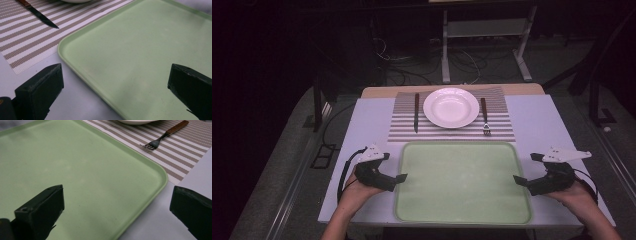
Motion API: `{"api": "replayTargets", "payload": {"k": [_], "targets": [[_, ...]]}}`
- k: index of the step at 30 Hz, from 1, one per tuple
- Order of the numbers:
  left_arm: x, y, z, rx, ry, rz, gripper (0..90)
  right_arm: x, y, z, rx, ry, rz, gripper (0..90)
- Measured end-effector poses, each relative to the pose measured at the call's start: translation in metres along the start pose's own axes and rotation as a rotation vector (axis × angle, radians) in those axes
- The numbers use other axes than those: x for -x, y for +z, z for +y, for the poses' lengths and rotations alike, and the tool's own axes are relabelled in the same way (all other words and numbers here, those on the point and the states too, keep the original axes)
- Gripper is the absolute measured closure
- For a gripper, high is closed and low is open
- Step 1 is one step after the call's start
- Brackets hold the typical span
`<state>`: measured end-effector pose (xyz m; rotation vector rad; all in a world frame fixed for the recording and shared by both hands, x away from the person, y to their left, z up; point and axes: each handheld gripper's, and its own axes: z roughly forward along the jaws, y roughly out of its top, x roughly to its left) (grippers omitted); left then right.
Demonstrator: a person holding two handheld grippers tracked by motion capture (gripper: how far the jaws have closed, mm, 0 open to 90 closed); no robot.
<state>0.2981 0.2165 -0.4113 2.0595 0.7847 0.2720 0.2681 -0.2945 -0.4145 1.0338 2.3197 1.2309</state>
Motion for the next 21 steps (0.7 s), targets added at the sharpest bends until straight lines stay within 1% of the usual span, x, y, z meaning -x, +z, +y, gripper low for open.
{"api": "replayTargets", "payload": {"k": [2, 3, 6, 8, 12, 21], "targets": [[-0.0008, 0.0003, -0.0003, 0.001, -0.002, 0.002, 0.0, 0.0012, 0.0001, -0.0011, 0.003, 0.010, 0.004, 0.0], [-0.0013, 0.0003, -0.0004, 0.002, -0.005, 0.003, 0.0, 0.0027, 0.0006, -0.0024, 0.007, 0.018, 0.013, 0.0], [-0.0034, 0.0005, -0.0005, 0.008, -0.013, 0.004, 0.0, 0.0035, 0.0007, -0.0037, 0.013, 0.021, 0.010, 0.0], [-0.0039, 0.0006, -0.0003, 0.010, -0.012, 0.006, 0.0, 0.0044, 0.0011, -0.0049, 0.019, 0.031, 0.020, 0.0], [-0.0042, 0.0015, 0.0015, 0.015, -0.008, 0.003, 0.0, 0.0039, 0.0010, -0.0061, 0.019, 0.029, 0.026, 0.0], [-0.0068, 0.0062, 0.0054, 0.031, -0.013, -0.006, 0.0, 0.0037, 0.0014, -0.0064, 0.028, 0.034, 0.038, 0.0]]}}
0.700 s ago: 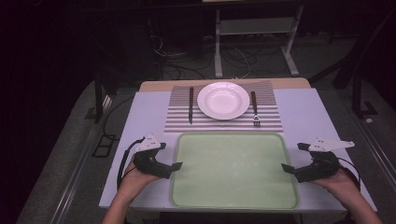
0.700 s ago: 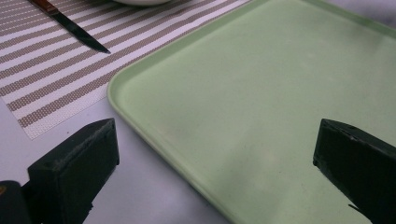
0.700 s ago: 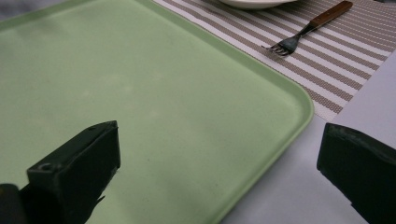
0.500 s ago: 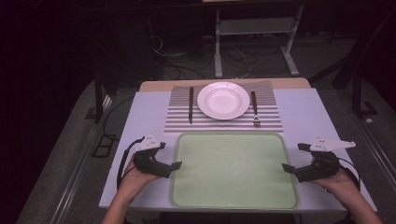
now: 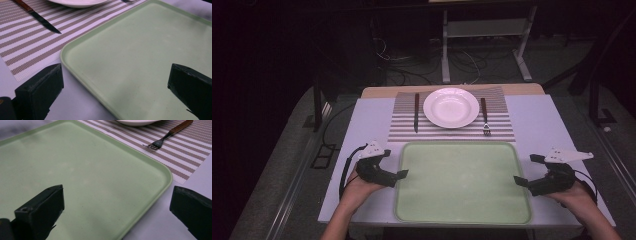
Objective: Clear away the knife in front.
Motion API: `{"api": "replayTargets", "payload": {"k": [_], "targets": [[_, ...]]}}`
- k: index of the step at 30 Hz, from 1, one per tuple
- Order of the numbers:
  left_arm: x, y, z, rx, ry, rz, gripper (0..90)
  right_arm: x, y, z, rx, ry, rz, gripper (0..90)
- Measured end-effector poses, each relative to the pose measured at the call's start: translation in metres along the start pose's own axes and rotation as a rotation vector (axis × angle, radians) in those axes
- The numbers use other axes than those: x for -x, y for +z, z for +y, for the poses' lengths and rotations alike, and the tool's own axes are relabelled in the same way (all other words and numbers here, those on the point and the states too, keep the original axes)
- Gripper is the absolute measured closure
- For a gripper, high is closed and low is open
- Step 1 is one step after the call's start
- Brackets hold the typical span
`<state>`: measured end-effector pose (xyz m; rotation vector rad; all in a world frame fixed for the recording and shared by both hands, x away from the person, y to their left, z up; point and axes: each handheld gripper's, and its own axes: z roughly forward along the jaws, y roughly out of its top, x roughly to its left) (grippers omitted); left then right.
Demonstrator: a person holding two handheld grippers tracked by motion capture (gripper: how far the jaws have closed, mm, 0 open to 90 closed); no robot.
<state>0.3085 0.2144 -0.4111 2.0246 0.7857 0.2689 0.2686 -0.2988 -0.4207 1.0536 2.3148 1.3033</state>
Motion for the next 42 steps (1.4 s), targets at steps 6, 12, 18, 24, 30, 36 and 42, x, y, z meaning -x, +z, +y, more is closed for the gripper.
{"api": "replayTargets", "payload": {"k": [6, 12, 18, 24, 30, 36, 42], "targets": [[-0.001, 0.004, 0.003, 0.004, 0.001, -0.003, 0.0, 0.001, -0.001, 0.000, 0.011, 0.003, 0.003, 0.0], [-0.003, 0.006, 0.004, 0.003, 0.000, 0.001, 0.0, 0.001, -0.001, 0.000, 0.013, 0.007, 0.004, 0.0], [-0.006, 0.008, 0.005, 0.008, -0.010, 0.010, 0.0, 0.002, -0.001, -0.001, 0.014, 0.013, 0.006, 0.0], [-0.008, 0.012, 0.009, 0.012, -0.007, 0.015, 0.0, 0.002, -0.001, 0.000, 0.019, 0.015, 0.005, 0.0], [-0.010, 0.017, 0.011, 0.010, -0.003, 0.016, 0.0, 0.002, -0.001, 0.000, 0.019, 0.015, 0.005, 0.0], [-0.012, 0.021, 0.014, 0.014, -0.009, 0.019, 0.0, 0.002, -0.002, 0.000, 0.023, 0.016, 0.005, 0.0], [-0.016, 0.023, 0.016, 0.018, -0.014, 0.025, 0.0, 0.002, -0.001, 0.000, 0.021, 0.015, 0.007, 0.0]]}}
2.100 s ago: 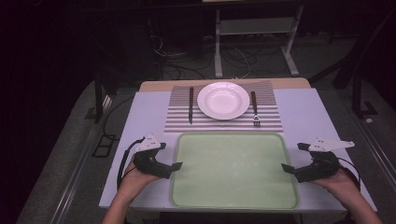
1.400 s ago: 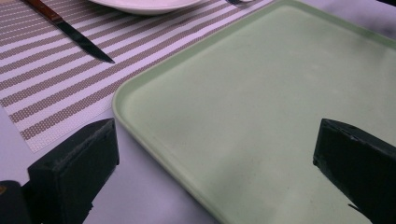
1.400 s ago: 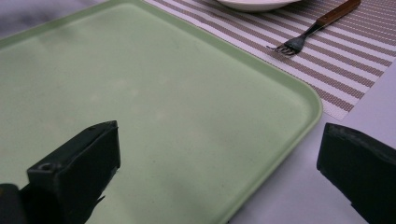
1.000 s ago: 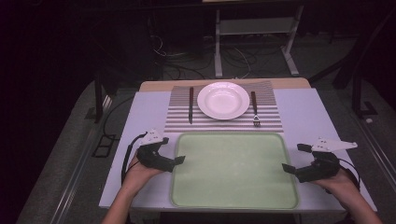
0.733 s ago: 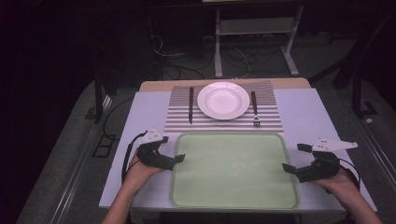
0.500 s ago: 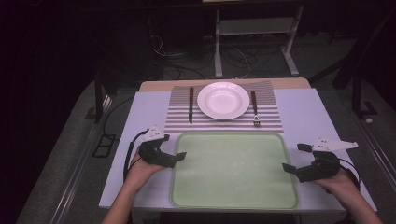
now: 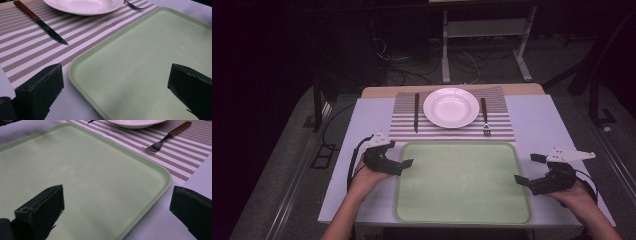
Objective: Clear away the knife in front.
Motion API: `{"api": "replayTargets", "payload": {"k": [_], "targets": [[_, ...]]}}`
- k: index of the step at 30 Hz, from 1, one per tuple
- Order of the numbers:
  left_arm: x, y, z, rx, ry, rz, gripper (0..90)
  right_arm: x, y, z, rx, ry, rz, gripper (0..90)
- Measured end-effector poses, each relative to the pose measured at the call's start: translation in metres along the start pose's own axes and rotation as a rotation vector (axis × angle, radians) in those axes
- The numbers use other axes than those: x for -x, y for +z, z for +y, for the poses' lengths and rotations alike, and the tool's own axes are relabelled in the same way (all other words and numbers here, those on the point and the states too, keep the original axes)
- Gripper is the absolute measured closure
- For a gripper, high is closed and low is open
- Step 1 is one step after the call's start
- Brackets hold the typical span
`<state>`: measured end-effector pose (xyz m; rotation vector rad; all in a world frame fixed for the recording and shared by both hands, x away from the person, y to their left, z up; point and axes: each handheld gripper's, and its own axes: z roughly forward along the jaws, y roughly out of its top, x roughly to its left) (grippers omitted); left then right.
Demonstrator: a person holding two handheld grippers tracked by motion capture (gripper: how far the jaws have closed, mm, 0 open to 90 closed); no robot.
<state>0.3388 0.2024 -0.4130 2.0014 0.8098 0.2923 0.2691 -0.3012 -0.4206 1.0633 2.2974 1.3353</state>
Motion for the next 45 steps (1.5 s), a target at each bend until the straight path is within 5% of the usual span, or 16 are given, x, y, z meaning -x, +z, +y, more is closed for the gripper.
{"api": "replayTargets", "payload": {"k": [45], "targets": [[-0.019, 0.023, 0.021, 0.019, -0.003, 0.045, 0.0, 0.000, 0.001, 0.000, 0.002, -0.001, 0.006, 0.0]]}}
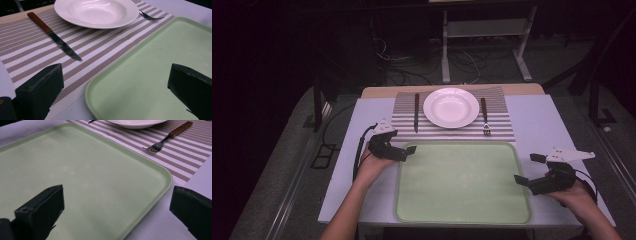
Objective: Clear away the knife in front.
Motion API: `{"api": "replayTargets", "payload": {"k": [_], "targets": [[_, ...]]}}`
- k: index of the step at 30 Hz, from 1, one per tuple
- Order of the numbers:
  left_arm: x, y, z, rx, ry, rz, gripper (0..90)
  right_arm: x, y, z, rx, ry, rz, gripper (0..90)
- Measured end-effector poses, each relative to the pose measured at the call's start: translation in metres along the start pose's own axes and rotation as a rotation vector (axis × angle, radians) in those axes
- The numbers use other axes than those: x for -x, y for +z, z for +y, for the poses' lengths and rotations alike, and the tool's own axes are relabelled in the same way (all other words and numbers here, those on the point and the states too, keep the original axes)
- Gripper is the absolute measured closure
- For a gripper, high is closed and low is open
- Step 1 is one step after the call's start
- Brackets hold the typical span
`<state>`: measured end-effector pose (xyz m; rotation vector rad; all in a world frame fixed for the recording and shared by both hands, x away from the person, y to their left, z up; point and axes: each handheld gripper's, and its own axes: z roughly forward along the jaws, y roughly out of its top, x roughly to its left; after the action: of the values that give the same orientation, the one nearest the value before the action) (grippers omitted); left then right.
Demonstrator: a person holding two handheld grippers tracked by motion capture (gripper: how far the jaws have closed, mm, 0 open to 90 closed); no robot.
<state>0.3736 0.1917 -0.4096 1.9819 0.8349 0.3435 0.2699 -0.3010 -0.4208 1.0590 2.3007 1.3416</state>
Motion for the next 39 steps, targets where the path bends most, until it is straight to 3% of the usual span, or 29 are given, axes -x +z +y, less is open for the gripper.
{"api": "replayTargets", "payload": {"k": [39], "targets": [[-0.018, 0.029, 0.020, 0.011, -0.005, 0.028, 0.9, 0.000, 0.001, 0.000, -0.002, 0.002, 0.003, 0.0]]}}
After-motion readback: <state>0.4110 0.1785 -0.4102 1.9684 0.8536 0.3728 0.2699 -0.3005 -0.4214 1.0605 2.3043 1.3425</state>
